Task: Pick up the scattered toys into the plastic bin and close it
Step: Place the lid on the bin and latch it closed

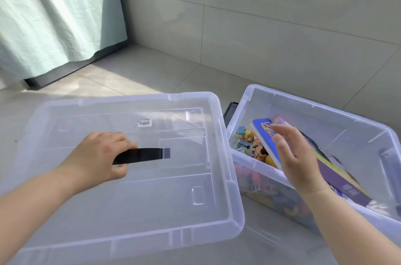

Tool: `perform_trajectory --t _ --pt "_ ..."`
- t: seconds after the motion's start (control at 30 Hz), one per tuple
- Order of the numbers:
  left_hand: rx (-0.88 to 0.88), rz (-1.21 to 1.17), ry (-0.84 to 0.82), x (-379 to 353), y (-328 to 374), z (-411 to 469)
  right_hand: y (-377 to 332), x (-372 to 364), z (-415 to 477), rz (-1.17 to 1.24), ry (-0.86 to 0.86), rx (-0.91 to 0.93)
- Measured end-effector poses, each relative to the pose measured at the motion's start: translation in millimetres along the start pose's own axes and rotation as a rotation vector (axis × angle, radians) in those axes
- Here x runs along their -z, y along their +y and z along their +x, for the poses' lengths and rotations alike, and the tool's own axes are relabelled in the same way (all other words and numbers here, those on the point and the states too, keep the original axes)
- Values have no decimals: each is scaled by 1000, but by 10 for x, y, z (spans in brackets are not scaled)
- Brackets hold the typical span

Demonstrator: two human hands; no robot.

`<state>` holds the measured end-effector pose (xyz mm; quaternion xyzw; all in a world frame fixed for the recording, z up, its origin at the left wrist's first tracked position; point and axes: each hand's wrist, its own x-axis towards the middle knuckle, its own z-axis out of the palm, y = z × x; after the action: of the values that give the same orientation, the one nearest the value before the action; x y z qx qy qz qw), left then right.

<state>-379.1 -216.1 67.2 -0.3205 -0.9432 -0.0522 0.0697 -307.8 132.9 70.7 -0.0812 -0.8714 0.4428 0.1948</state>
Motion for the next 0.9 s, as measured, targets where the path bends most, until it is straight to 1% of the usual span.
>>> perform_trajectory --t 0.03,0.13,0.17,0.23,0.33,0.5,0.6,0.67,0.73,0.77,0.83,0.9 --pt "-17 24 29 135 31 54 -71 36 3 79 -31 -83" --pt "-96 -3 80 498 297 331 -195 280 16 155 -164 -216" --pt "-135 -10 96 574 433 444 -186 366 20 193 -185 -256" --pt "-215 -17 139 601 739 708 -180 579 35 293 -182 -320" --pt "-309 -11 159 413 1228 1154 -54 937 34 296 -96 -326" --pt "-401 -73 142 -107 1961 1717 504 1368 -61 216 104 -465" --pt "-429 -69 111 -354 2336 1874 830 1555 -71 86 192 -522" --pt "-440 -59 100 -451 2529 1942 1035 1625 -55 -36 195 -581" --pt "-384 -89 31 -503 2691 1992 1208 1669 -33 -155 171 -662" --pt "-349 -87 -36 -529 2747 2021 1270 1684 -22 -211 158 -688" --pt "-277 -102 -183 -579 2806 2093 1346 1714 10 -303 143 -689" --pt "-267 -105 -200 -602 2869 2176 1400 1753 45 -320 144 -677"
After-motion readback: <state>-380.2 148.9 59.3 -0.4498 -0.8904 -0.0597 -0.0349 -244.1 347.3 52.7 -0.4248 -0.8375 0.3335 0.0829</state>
